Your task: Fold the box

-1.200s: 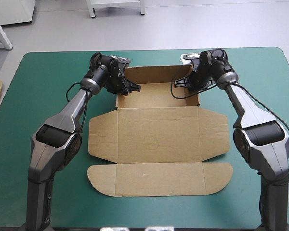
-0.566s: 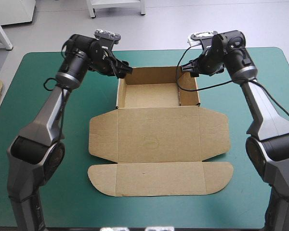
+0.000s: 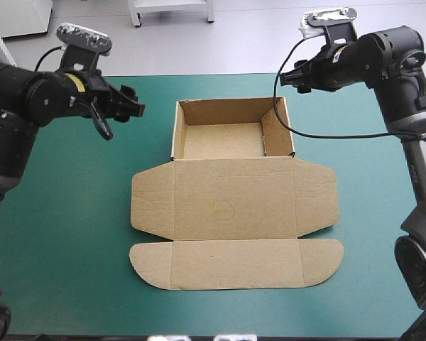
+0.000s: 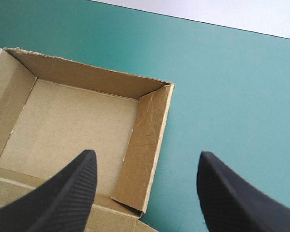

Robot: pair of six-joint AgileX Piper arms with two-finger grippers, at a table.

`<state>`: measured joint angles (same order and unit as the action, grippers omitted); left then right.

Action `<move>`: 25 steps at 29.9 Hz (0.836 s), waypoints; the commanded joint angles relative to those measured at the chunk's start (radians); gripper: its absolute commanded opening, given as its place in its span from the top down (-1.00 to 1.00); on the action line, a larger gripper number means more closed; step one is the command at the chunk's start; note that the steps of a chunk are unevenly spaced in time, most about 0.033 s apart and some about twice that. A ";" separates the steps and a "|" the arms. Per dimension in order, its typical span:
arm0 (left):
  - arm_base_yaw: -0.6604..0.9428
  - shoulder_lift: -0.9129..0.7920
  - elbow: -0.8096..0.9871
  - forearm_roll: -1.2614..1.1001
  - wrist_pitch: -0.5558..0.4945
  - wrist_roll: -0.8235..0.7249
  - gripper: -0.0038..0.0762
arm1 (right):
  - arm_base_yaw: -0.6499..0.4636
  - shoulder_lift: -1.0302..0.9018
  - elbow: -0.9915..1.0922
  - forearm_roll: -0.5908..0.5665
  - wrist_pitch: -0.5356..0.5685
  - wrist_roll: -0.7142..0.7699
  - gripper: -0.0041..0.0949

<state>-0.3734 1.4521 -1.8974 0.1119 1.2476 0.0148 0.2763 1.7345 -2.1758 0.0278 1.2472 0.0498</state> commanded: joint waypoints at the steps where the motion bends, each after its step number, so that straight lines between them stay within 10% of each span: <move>1: -0.007 -0.152 0.117 0.007 0.017 -0.015 -0.43 | -0.002 -0.053 0.001 0.008 0.000 -0.019 -0.22; 15: -0.007 -0.750 0.581 -0.093 0.028 -0.039 -0.43 | -0.002 0.004 0.111 -0.070 -0.079 -0.009 -0.22; 25: -0.007 -0.846 0.639 -0.096 0.044 -0.044 -0.43 | -0.002 0.225 0.111 -0.028 -0.085 0.016 -0.22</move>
<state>-0.3734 0.5978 -1.2538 0.0231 1.2504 -0.0299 0.2763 1.9668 -2.0443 -0.0079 1.2014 0.0583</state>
